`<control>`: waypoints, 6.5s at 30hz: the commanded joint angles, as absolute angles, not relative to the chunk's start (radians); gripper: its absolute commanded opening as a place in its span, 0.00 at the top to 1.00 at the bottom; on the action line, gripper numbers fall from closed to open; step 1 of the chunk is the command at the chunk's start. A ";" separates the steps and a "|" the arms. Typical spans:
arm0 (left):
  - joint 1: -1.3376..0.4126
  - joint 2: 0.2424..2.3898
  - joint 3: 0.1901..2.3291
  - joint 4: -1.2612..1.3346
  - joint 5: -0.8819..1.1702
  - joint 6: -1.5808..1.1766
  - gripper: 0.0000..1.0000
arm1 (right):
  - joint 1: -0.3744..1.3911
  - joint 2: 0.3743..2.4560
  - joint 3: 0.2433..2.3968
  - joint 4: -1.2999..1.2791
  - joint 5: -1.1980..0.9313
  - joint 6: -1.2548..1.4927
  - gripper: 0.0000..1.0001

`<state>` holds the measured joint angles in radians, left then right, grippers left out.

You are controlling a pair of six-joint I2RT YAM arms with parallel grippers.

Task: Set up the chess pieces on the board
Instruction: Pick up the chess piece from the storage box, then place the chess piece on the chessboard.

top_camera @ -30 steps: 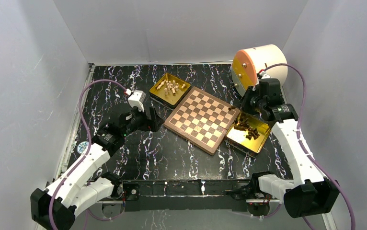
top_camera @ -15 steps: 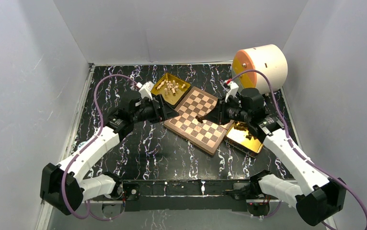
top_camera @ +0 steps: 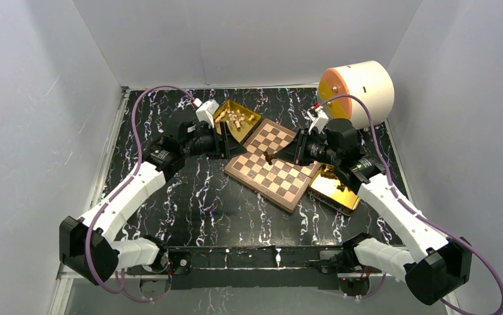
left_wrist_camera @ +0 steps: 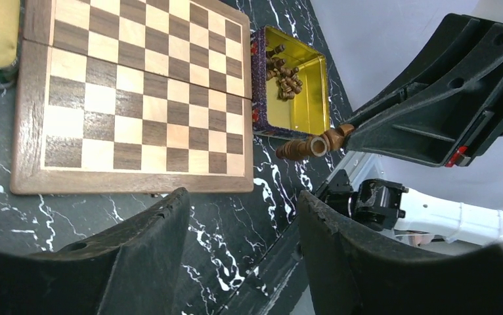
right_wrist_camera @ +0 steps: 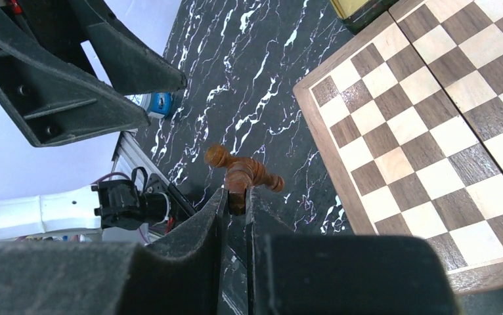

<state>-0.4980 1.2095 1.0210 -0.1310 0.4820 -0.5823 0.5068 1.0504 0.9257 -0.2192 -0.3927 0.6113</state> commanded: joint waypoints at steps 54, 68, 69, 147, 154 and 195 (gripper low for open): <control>-0.637 1.512 1.220 -0.159 0.557 -0.482 0.61 | 0.520 1.152 0.936 -0.190 -0.379 0.727 0.97; -0.638 1.519 1.225 -0.184 0.533 -0.476 0.94 | 0.520 1.135 0.915 -0.216 -0.361 0.709 0.98; -0.638 1.517 1.225 -0.185 0.525 -0.482 0.98 | 0.520 1.136 0.913 -0.216 -0.358 0.707 0.98; -0.645 1.044 0.890 -0.166 -0.054 -0.124 1.00 | 0.533 1.455 1.116 -0.721 0.092 0.573 0.89; -0.646 1.037 0.888 -0.165 -0.058 -0.121 1.00 | 0.627 1.470 1.092 -0.693 0.114 0.625 0.89; -0.646 1.046 0.881 -0.160 -0.051 -0.112 1.00 | 0.818 1.544 1.081 -0.704 0.302 0.715 0.87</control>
